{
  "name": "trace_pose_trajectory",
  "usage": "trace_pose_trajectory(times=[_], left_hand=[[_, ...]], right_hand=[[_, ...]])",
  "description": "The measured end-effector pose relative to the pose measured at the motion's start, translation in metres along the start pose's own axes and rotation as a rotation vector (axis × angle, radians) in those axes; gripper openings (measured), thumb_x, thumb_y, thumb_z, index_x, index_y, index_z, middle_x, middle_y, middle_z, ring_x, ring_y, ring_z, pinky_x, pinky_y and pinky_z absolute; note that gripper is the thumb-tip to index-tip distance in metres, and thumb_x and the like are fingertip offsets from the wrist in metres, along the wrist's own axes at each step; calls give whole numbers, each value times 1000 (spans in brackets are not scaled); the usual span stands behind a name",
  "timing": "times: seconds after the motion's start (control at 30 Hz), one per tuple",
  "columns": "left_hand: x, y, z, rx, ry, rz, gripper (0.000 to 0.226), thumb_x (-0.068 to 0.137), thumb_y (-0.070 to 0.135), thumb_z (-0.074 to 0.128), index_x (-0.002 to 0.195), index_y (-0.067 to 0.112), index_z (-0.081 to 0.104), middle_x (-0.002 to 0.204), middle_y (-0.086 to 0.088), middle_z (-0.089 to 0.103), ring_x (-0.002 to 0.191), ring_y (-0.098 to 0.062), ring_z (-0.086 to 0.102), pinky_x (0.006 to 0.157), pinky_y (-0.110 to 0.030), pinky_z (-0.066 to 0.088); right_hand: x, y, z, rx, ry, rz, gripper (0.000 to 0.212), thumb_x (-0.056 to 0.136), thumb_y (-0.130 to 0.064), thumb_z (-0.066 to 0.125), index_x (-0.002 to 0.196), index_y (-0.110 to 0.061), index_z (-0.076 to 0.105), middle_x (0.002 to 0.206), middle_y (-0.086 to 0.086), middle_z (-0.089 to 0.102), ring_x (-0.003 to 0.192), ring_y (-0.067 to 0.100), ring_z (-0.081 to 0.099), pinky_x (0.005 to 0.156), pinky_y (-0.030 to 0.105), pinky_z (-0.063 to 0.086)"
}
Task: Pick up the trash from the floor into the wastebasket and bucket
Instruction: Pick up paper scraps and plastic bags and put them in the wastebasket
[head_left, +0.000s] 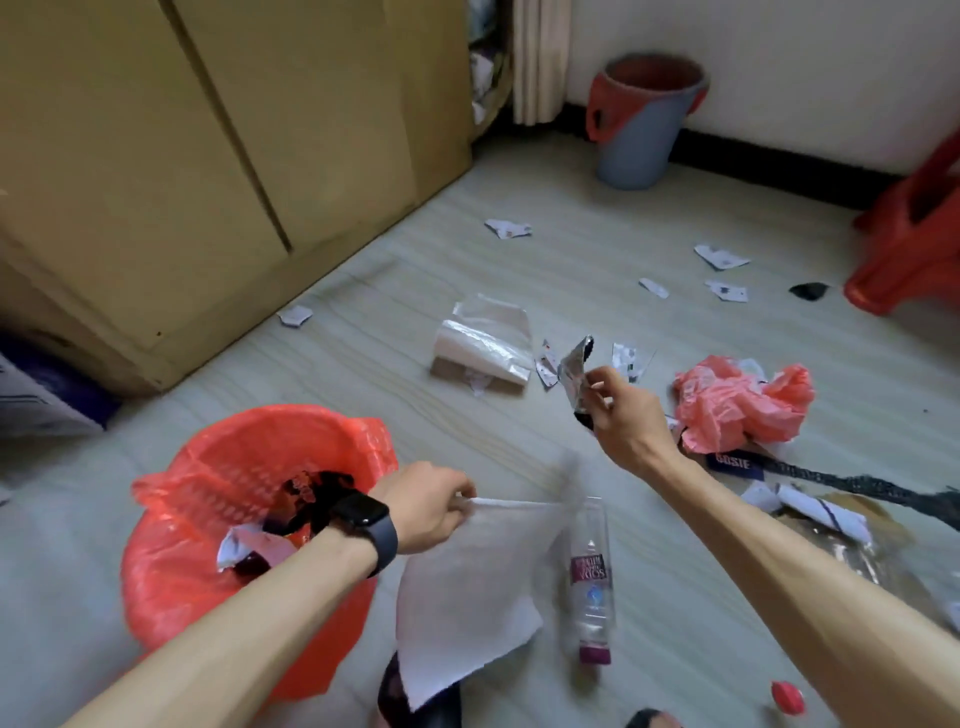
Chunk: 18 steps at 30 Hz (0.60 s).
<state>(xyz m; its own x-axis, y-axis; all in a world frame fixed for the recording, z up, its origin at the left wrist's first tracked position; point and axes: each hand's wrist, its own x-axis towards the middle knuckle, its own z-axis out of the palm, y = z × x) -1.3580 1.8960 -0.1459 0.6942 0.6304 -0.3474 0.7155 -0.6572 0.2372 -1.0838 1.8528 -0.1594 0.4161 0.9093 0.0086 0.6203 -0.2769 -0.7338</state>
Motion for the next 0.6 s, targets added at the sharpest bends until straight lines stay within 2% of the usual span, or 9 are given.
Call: trace_pose_trajectory(times=[0.07, 0.17, 0.23, 0.33, 0.43, 0.5, 0.6], left_hand=[[-33, 4, -16, -16, 70, -22, 30, 92, 38, 52, 119, 30, 63, 114, -2, 70, 110, -27, 62, 84, -35, 51], [-88, 4, -32, -77, 137, -88, 29, 89, 38, 52, 116, 33, 62, 110, -3, 71, 105, -28, 64, 80, -37, 53], [-119, 1, -35, -91, 147, -133, 29, 89, 36, 50, 116, 33, 61, 109, -2, 70, 103, -27, 64, 74, -34, 50], [-162, -9, -33, -97, 145, -192, 26, 91, 32, 49, 113, 30, 63, 106, 2, 69, 102, -22, 63, 68, -30, 39], [-197, -30, -32, -120, 194, -258, 24, 86, 33, 48, 104, 32, 65, 102, 0, 71, 96, -25, 65, 73, -34, 50], [-212, -45, -31, -102, 235, -294, 28, 83, 37, 47, 105, 34, 64, 103, -2, 71, 97, -28, 66, 74, -36, 50], [-230, -67, -26, -101, 278, -335, 30, 87, 37, 49, 113, 37, 64, 113, 4, 70, 107, -25, 63, 79, -34, 49]], right_hand=[[-10, -51, -12, 102, -1, -82, 8, 99, -25, 58, 106, -28, 63, 88, -5, 70, 67, 6, 66, 56, 21, 48], [-31, -133, -16, 177, -45, -238, 12, 98, -25, 60, 101, -36, 61, 86, -11, 69, 74, 17, 69, 62, 29, 52], [-47, -180, -7, 161, -112, -357, 14, 96, -27, 62, 101, -39, 58, 87, -13, 70, 77, 15, 70, 69, 32, 55], [-74, -233, 20, 14, -295, -570, 12, 93, -29, 61, 101, -38, 58, 90, -12, 73, 81, 11, 70, 74, 32, 56], [-95, -254, 57, -238, -416, -806, 11, 94, -33, 60, 104, -35, 63, 92, -8, 73, 85, 23, 68, 69, 35, 54], [-99, -250, 83, -375, -456, -855, 12, 93, -36, 61, 105, -35, 65, 95, -5, 72, 87, 25, 66, 67, 35, 54], [-102, -235, 123, -543, -553, -825, 15, 90, -38, 61, 104, -33, 66, 103, -1, 70, 89, 26, 66, 67, 35, 55]])
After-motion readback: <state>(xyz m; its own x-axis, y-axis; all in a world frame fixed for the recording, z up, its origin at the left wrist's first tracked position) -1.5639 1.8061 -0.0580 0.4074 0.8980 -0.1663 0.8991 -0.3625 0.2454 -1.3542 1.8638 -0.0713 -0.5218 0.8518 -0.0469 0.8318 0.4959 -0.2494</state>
